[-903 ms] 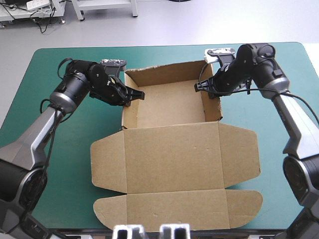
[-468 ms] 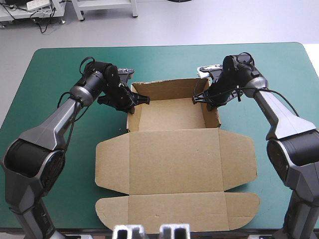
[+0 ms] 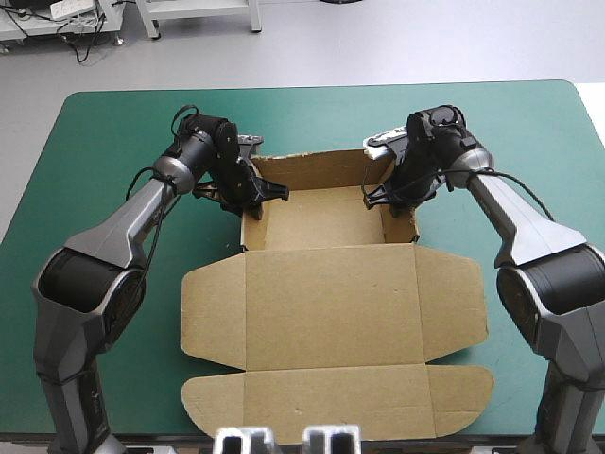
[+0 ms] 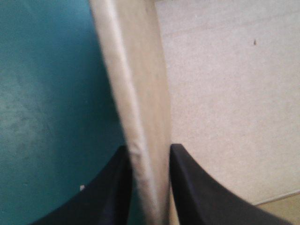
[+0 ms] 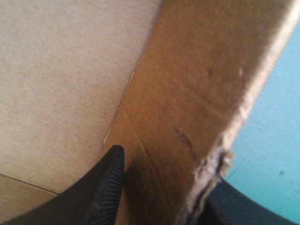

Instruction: Fold the box

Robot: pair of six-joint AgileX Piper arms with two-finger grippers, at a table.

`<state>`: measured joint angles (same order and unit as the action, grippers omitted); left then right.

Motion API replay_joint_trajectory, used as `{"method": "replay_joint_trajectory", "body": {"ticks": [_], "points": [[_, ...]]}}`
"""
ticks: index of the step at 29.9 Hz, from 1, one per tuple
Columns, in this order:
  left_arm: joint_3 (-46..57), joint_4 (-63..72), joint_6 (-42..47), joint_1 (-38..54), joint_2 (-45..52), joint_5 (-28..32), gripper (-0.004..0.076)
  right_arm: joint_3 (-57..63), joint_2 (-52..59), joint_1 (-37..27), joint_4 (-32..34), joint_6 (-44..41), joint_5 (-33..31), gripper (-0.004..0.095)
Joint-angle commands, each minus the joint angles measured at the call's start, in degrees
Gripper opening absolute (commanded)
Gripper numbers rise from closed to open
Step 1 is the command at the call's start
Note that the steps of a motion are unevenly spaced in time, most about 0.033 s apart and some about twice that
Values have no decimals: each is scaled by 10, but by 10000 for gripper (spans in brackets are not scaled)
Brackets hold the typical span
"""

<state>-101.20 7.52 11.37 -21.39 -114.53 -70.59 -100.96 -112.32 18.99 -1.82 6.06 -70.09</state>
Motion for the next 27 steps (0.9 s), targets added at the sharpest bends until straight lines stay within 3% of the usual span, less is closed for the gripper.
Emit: {"method": "replay_joint_trajectory", "body": {"ticks": [1,4,17,22,27], "points": [[-23,34,2,10,35,-36,323,-31,31,0,12,7,-18,405],[-24,69,2,28,36,-36,379,-49,33,0,7,10,-18,405],[-63,129,-4,94,113,-36,381,-100,78,0,18,15,-18,404],[-73,133,-69,95,197,-36,370,-102,115,0,24,-6,-18,404],[-70,138,-109,95,314,-36,302,-102,126,0,18,-33,-18,390]]}}
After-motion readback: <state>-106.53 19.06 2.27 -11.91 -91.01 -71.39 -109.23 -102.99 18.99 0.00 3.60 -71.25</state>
